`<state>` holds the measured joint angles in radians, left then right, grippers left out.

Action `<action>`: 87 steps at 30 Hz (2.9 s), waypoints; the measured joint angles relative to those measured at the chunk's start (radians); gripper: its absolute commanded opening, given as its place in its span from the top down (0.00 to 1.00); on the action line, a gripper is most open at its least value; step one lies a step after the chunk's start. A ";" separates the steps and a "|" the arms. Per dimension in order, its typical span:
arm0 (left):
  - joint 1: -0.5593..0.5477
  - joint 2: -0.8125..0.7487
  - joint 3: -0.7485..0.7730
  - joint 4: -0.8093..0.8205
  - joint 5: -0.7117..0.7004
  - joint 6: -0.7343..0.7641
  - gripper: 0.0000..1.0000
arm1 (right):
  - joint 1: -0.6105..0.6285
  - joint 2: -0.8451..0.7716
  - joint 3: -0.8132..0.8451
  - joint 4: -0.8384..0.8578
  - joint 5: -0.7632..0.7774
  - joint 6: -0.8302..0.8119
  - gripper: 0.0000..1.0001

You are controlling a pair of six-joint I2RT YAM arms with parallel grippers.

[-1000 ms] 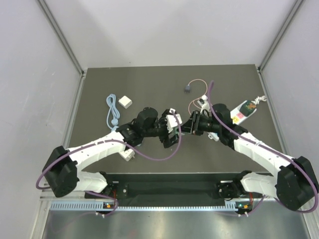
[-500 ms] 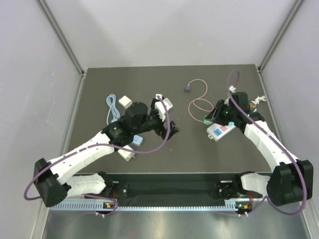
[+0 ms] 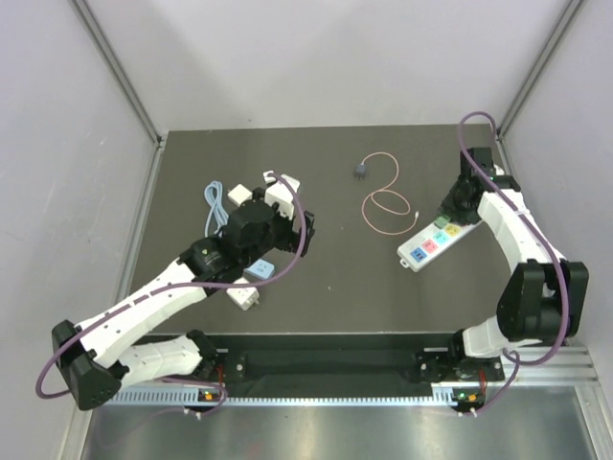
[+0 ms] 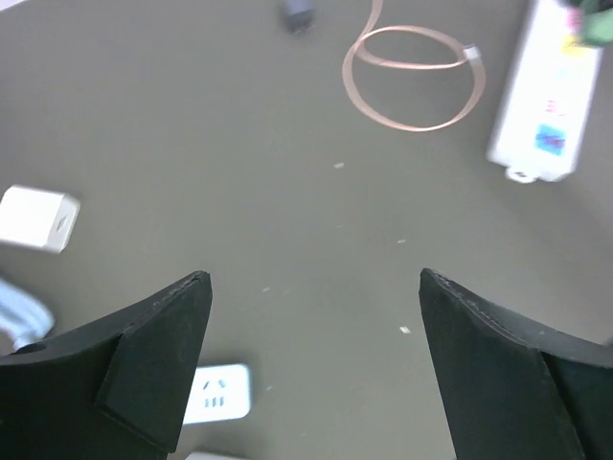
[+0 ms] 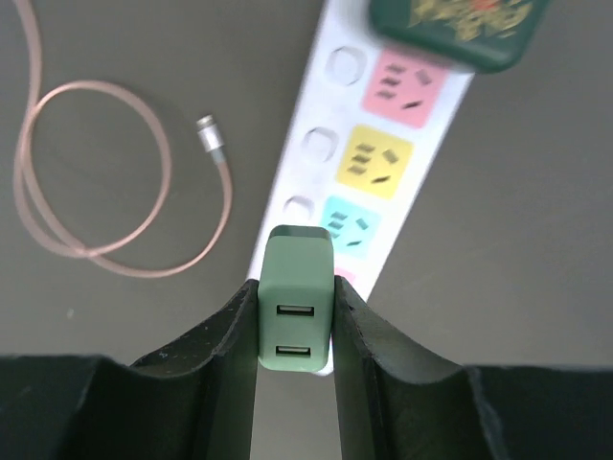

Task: Insert the plug

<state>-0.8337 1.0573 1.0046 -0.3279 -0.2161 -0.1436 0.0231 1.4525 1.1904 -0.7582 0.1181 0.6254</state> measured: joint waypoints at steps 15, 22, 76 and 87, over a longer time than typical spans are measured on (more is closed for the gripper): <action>0.001 -0.039 -0.048 -0.025 -0.153 -0.005 0.04 | -0.101 0.175 0.075 -0.037 0.154 0.082 1.00; 0.001 -0.048 -0.060 -0.025 -0.157 -0.005 0.04 | -0.107 0.227 0.109 -0.027 0.148 0.112 1.00; 0.001 -0.047 -0.061 -0.026 -0.197 -0.005 0.04 | -0.002 0.266 0.042 0.082 0.341 0.182 1.00; 0.001 -0.047 -0.061 -0.026 -0.192 -0.005 0.04 | 0.107 0.226 -0.065 0.141 0.483 0.239 1.00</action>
<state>-0.8330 1.0103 0.9440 -0.3534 -0.4084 -0.1486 0.1299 1.6783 1.1255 -0.6174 0.6014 0.8646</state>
